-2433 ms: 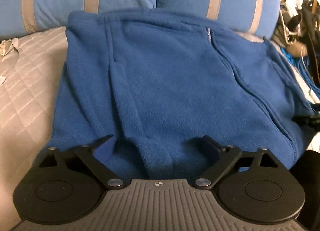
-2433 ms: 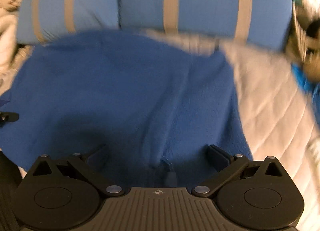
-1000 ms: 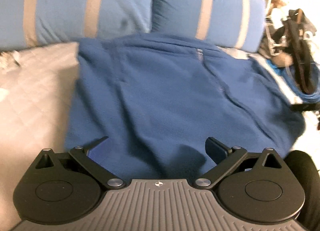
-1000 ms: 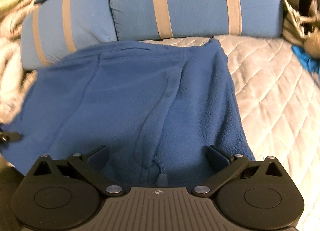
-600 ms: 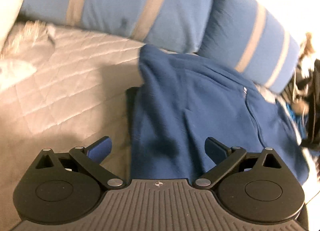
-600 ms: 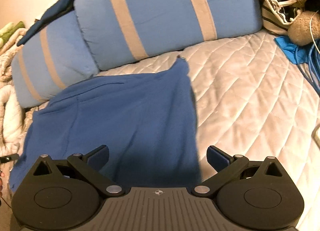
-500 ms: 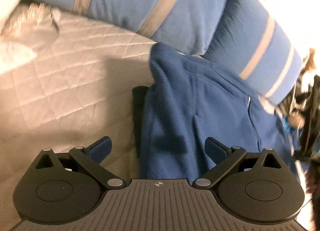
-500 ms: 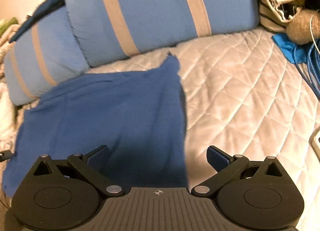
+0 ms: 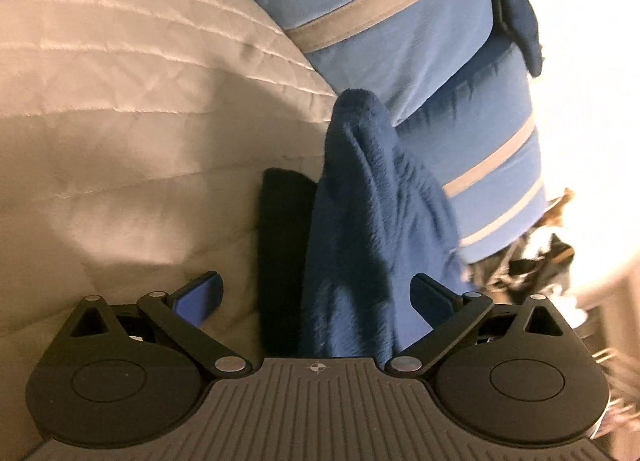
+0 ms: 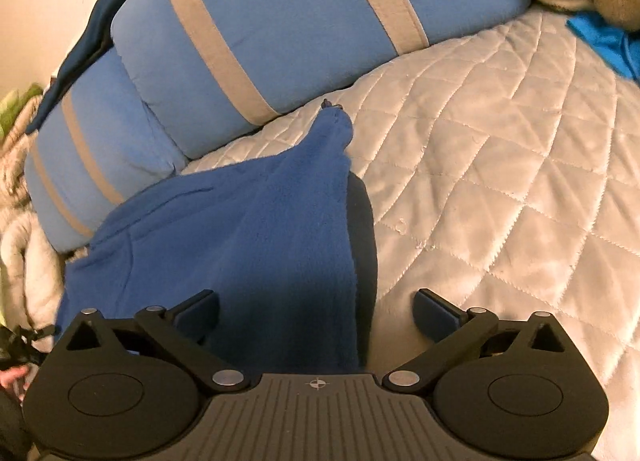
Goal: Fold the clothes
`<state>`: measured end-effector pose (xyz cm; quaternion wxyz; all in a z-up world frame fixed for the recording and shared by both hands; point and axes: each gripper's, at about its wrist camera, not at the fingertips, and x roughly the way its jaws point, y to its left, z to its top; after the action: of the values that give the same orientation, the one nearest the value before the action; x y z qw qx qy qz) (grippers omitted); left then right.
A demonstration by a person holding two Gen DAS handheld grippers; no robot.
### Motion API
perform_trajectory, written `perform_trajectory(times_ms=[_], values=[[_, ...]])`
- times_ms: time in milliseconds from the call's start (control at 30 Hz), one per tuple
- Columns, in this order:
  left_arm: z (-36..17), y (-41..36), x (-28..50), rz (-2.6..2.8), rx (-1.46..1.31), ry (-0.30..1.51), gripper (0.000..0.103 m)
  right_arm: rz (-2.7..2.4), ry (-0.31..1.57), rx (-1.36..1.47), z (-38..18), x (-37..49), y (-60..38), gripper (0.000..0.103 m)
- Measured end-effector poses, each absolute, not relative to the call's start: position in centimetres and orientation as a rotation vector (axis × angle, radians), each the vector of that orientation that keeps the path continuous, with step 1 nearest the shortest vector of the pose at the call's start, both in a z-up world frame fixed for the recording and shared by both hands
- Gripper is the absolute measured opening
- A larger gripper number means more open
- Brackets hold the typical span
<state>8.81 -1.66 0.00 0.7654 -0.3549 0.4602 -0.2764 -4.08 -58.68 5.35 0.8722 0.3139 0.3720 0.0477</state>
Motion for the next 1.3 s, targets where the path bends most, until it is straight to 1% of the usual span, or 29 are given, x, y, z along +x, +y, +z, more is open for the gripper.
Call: perform_trajectory(times_ms=[100, 200, 333, 500, 567, 600, 633, 667, 700, 767, 800, 833, 867, 933, 1033, 1167, 1300], values=[[-0.6, -2.1, 9.0, -0.666, -0.864, 1.012, 0.102, 0.147, 0.777, 0.747, 5.0, -3.8, -59.9, 0.103], [-0.8, -3.4, 9.1, -0.718, -0.825, 1.028, 0.102, 0.23, 0.781, 0.843, 4.5, -4.1, -60.6, 0.103], [-1.3, -3.9, 9.4, -0.753, -0.868, 1.047, 0.102, 0.333, 0.814, 0.91, 4.1, -4.4, -60.9, 0.103], [-1.7, -3.9, 9.7, -0.781, -0.907, 1.054, 0.1, 0.357, 0.855, 0.918, 4.1, -3.7, -60.2, 0.103], [-1.8, -4.0, 9.7, -0.767, -0.897, 1.057, 0.093, 0.365, 0.867, 0.918, 4.1, -3.1, -59.8, 0.103], [-1.9, -4.0, 9.8, -0.75, -0.892, 1.061, 0.082, 0.368, 0.867, 0.92, 4.0, -2.9, -59.6, 0.103], [-2.1, -4.0, 9.8, -0.713, -0.882, 1.07, 0.064, 0.376, 0.865, 0.922, 4.0, -2.7, -59.3, 0.101], [-2.4, -3.9, 9.7, -0.676, -0.873, 1.079, 0.054, 0.378, 0.863, 0.926, 3.9, -2.6, -59.1, 0.093], [-2.7, -3.7, 9.6, -0.644, -0.875, 1.084, 0.044, 0.369, 0.865, 0.929, 3.8, -2.5, -58.9, 0.09], [-3.1, -3.5, 9.3, -0.64, -0.903, 1.071, 0.042, 0.353, 0.868, 0.936, 3.6, -2.4, -58.5, 0.071], [-3.1, -3.5, 9.2, -0.635, -0.909, 1.068, 0.039, 0.345, 0.869, 0.939, 3.4, -2.3, -58.3, 0.064], [-3.2, -3.6, 9.1, -0.633, -0.918, 1.068, 0.036, 0.338, 0.868, 0.949, 3.2, -2.3, -58.3, 0.054], [-3.3, -3.6, 9.0, -0.628, -0.929, 1.069, 0.034, 0.333, 0.865, 0.968, 3.0, -2.5, -58.3, 0.049], [-3.4, -3.6, 8.7, -0.615, -0.939, 1.068, 0.03, 0.32, 0.858, 1.005, 2.6, -2.8, -58.4, 0.043], [-2.3, -4.1, 7.9, -0.567, -0.877, 1.035, 0.024, 0.285, 0.849, 1.04, 2.4, -3.3, -58.2, 0.039], [0.9, -5.8, 6.4, -0.478, -0.668, 0.962, 0.021, 0.231, 0.829, 1.037, 2.8, -4.0, -57.6, 0.033], [4.1, -8.2, 4.6, -0.407, -0.421, 0.888, 0.02, 0.153, 0.819, 0.874, 5.0, -4.3, -55.8, 0.03]])
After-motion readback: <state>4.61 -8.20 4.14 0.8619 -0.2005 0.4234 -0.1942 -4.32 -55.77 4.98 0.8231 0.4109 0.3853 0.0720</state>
